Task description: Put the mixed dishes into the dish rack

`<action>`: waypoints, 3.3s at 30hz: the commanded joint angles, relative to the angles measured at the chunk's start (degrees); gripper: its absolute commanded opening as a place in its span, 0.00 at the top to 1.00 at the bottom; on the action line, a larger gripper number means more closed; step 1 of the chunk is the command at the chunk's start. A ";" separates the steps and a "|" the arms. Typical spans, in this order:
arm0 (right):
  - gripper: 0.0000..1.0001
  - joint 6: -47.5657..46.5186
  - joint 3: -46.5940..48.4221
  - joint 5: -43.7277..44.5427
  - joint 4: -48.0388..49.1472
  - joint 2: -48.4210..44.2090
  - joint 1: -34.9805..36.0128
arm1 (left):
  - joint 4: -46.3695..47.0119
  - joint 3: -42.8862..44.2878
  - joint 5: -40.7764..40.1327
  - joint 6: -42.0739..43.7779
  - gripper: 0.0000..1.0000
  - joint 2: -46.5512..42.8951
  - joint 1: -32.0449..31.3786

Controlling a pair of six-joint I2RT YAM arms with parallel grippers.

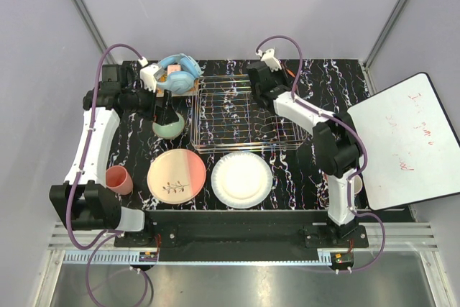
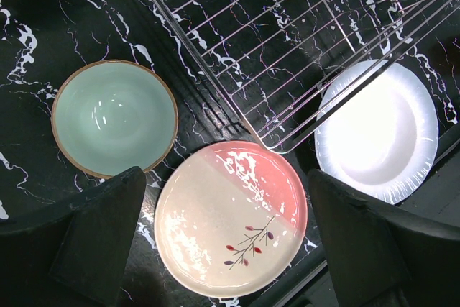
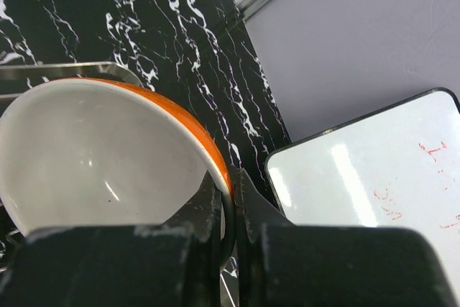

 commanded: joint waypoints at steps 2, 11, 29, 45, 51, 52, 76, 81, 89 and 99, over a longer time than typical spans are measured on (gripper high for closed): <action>1.00 0.26 -2.42 2.06 2.52 -0.52 -0.94 | 1.47 -0.44 0.55 0.32 0.01 -1.92 0.35; 1.00 2.02 -2.25 1.89 -0.02 2.91 -0.86 | 1.47 -0.36 0.64 0.41 0.01 -2.45 0.35; 0.29 17.13 -0.57 -0.66 -14.00 0.64 2.21 | 3.13 -5.53 -6.46 3.74 0.01 -2.62 0.53; 0.22 34.36 -10.23 -6.99 -24.46 -32.14 6.70 | 12.44 -20.74 -17.89 9.98 0.02 -5.53 -5.43; 0.27 35.33 -17.88 -8.04 -21.74 -40.58 6.79 | 20.88 -22.94 -25.54 12.27 0.04 -3.16 -10.53; 0.27 35.50 -18.93 -8.13 -21.82 -41.89 6.79 | 21.85 -22.86 -26.42 12.36 0.05 -2.72 -10.89; 0.36 39.37 -24.74 -9.98 -26.39 -51.93 6.79 | 29.15 -18.90 -32.31 14.91 0.40 13.63 -11.95; 0.36 39.55 -24.83 -9.36 -26.74 -52.54 6.79 | 28.98 -18.99 -32.49 14.73 0.46 14.87 -11.95; 0.37 40.34 -26.50 -9.45 -26.92 -53.42 6.79 | 28.36 -18.99 -32.84 14.12 0.89 15.57 -11.95; 0.38 40.69 -28.60 -8.13 -26.75 -52.98 6.79 | 12.49 -7.43 -26.62 12.89 1.00 -1.38 -11.95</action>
